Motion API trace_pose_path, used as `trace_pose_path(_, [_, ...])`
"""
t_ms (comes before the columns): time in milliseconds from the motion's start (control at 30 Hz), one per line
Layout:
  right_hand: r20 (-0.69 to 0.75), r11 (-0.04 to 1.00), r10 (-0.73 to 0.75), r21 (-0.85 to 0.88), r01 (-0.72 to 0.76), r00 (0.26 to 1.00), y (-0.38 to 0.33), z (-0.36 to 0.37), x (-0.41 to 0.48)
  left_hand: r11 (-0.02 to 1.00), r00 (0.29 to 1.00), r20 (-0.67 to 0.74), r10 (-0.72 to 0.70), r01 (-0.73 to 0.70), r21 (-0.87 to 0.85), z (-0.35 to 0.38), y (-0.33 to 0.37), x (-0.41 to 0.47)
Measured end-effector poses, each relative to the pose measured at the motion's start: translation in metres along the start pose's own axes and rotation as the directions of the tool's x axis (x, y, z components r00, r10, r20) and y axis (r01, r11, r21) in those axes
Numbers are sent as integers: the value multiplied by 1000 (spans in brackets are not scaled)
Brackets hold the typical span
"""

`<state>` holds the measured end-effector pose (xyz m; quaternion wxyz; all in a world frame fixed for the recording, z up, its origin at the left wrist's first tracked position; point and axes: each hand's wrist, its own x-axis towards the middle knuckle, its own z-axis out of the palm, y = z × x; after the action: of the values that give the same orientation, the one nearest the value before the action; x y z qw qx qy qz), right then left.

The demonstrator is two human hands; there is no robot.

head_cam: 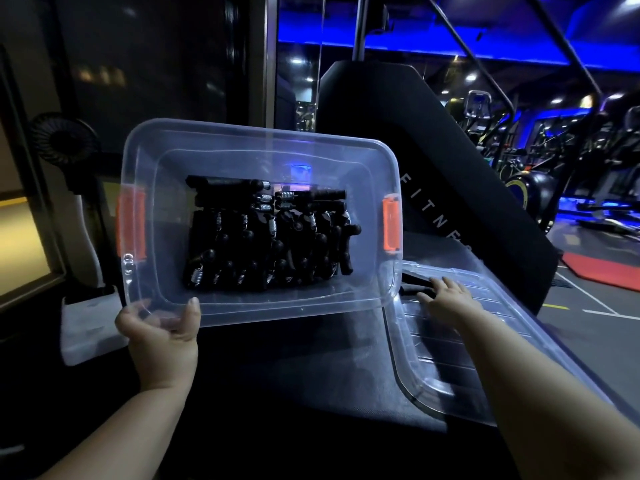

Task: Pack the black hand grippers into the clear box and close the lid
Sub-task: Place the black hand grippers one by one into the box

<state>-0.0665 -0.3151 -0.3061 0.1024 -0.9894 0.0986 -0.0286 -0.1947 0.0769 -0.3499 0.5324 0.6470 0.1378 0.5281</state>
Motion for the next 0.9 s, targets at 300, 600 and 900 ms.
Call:
trace_pose_path(300, [-54,1000,26,-12,-27,998,9,11,15,1000,1000,2,-19,19,18,-1,2,0])
trace_pose_path(600, [-95,980,179,-70,-186,979,-6,4,3,999,999,-18,-29,30,17,0,3,-1])
trace_pose_path(900, [45,986,104,-138,-97,994,0,-15,-22,998,998,36,-54,54,-9,-3,-2,1])
